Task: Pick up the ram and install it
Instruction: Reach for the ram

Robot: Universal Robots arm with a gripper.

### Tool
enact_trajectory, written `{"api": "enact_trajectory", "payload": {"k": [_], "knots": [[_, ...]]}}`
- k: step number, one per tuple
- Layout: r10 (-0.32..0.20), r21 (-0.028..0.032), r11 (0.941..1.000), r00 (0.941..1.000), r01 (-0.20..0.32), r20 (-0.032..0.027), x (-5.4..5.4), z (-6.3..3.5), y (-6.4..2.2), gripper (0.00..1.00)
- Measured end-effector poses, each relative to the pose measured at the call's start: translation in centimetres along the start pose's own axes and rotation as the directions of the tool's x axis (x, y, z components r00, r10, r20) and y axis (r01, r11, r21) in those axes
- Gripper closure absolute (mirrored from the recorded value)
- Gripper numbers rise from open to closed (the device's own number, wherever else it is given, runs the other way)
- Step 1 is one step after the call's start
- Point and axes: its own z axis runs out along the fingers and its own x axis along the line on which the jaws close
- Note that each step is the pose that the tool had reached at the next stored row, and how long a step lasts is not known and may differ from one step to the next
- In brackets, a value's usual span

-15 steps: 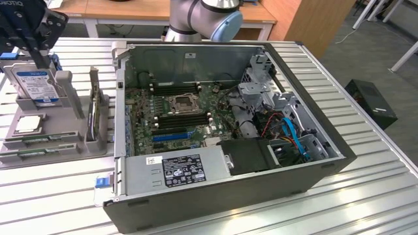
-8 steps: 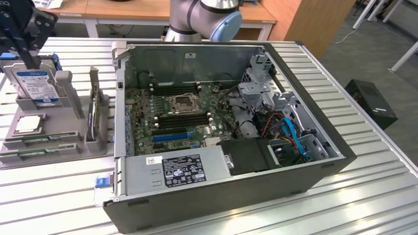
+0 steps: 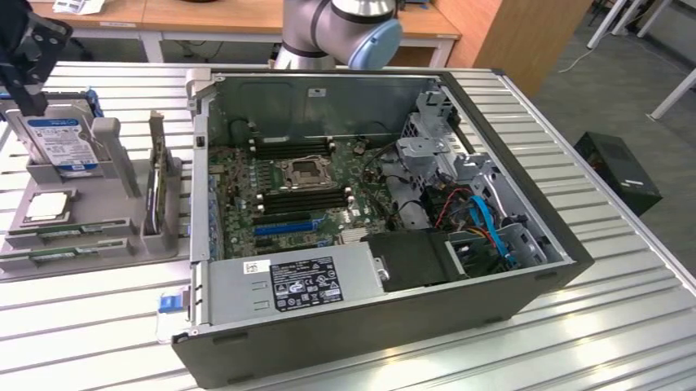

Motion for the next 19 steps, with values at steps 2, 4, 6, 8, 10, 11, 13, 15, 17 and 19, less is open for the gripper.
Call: {"api": "enact_trajectory", "payload": {"k": [2, 4, 6, 8, 10, 11, 13, 15, 17, 19], "knots": [[0.000, 0.0000, 1.0000, 1.0000, 0.000, -0.0004, 0.50, 0.02, -0.04, 0.89], [0.000, 0.0001, 1.0000, 1.0000, 0.000, -0.0006, 0.80, 0.02, -0.06, 0.89], [0.000, 0.0000, 1.0000, 1.0000, 0.000, -0.0006, 0.83, 0.02, -0.06, 0.89], [0.000, 0.0000, 1.0000, 1.0000, 0.000, -0.0006, 0.83, 0.02, -0.06, 0.89], [0.000, 0.0000, 1.0000, 1.0000, 0.000, -0.0006, 0.83, 0.02, -0.06, 0.89], [0.000, 0.0000, 1.0000, 1.0000, 0.000, -0.0006, 0.83, 0.02, -0.06, 0.89], [0.000, 0.0000, 1.0000, 1.0000, 0.000, -0.0006, 0.85, 0.02, -0.08, 0.89], [0.000, 0.0000, 1.0000, 1.0000, 0.000, -0.0006, 0.84, 0.02, -0.17, 0.89], [0.000, 0.0000, 1.0000, 1.0000, 0.000, -0.0006, 0.82, 0.01, -0.29, 0.89], [0.000, 0.0001, 1.0000, 1.0000, 0.000, -0.0006, 0.81, 0.01, -0.45, 0.89]]}}
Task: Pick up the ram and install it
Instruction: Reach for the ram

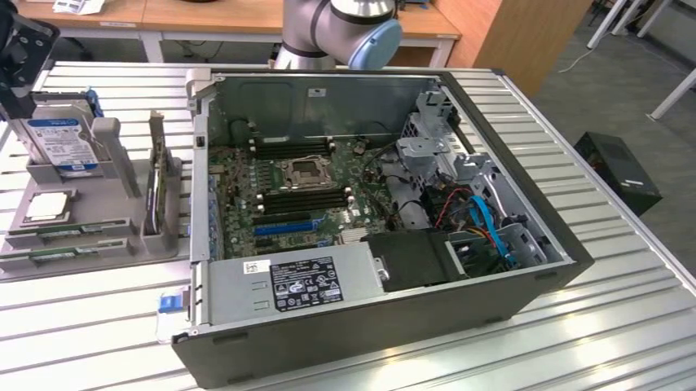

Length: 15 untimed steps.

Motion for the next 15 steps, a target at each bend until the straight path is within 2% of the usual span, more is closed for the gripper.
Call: {"api": "enact_trajectory", "payload": {"k": [15], "knots": [[0.000, 0.0005, 1.0000, 1.0000, 0.000, 0.0000, -0.1, -0.06, -1.51, 0.89]]}}
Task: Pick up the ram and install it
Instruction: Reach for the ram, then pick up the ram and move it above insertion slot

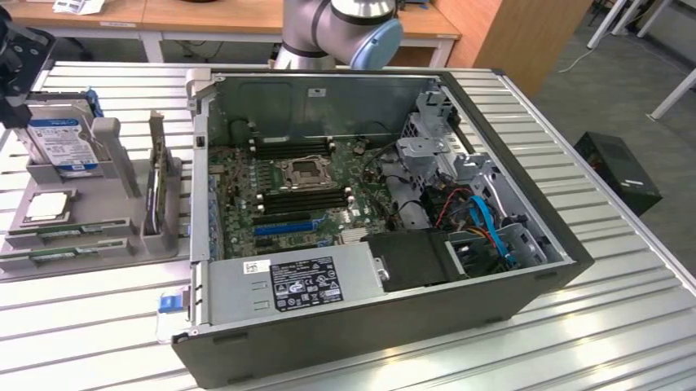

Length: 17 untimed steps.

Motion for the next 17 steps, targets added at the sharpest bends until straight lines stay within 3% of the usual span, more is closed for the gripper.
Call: {"api": "enact_trajectory", "payload": {"k": [17], "knots": [[0.000, 0.0001, 1.0000, 1.0000, 0.000, 0.0000, -0.02, -0.01, -0.21, 0.89]]}}
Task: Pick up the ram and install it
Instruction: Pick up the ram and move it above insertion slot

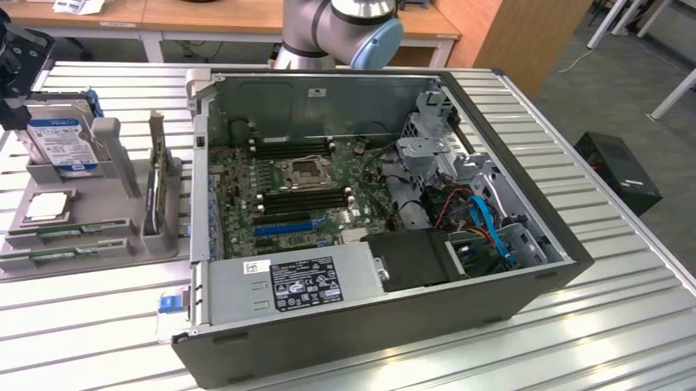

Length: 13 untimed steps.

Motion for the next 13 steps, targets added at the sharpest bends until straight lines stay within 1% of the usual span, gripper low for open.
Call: {"api": "enact_trajectory", "payload": {"k": [3, 6, 10, 13], "knots": [[-0.004, 0.0000, 1.0000, 1.0000, 0.004, -0.0002, 0.00, 0.00, 0.00, 0.89], [-0.020, -0.0002, 0.9998, 0.9998, 0.020, -0.0009, 0.01, -0.01, 0.00, 0.89], [-0.063, -0.0011, 0.9980, 0.9980, 0.063, -0.0026, 0.01, 0.00, 0.00, 0.89], [-0.106, -0.0020, 0.9943, 0.9943, 0.106, -0.0043, 0.00, 0.00, 0.00, 0.89]]}}
